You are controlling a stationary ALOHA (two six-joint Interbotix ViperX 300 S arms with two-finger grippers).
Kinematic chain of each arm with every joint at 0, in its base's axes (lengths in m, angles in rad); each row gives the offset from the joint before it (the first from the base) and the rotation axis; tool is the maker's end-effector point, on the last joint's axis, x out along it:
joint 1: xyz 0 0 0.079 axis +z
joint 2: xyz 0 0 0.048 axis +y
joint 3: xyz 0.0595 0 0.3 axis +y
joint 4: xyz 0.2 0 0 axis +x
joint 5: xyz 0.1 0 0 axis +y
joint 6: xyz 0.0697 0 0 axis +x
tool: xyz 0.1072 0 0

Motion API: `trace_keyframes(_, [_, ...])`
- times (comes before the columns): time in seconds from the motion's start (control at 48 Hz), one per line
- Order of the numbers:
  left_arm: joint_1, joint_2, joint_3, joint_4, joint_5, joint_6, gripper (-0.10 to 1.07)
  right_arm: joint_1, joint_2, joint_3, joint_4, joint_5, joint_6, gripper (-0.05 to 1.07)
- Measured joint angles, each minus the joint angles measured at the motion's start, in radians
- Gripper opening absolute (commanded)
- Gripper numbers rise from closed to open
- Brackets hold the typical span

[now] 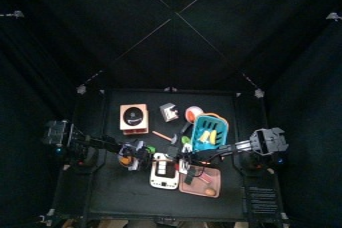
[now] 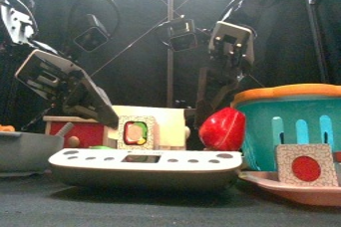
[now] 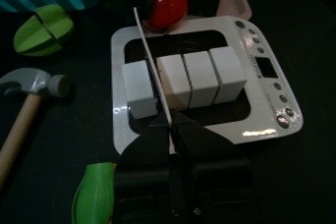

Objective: Cut sushi roll

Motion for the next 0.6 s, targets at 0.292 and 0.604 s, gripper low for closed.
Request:
trace_keyframes(0.292, [0.000,0.012,0.000,0.000,-0.002,0.000,0.35,0.000,0.018,0.000,0.003,-0.009,0.000,0.39])
trace_keyframes(0.604, [0.000,0.020,0.000,-0.005,0.000,0.000,0.35,0.000,0.031,-0.003,0.009,-0.015,0.000,0.39])
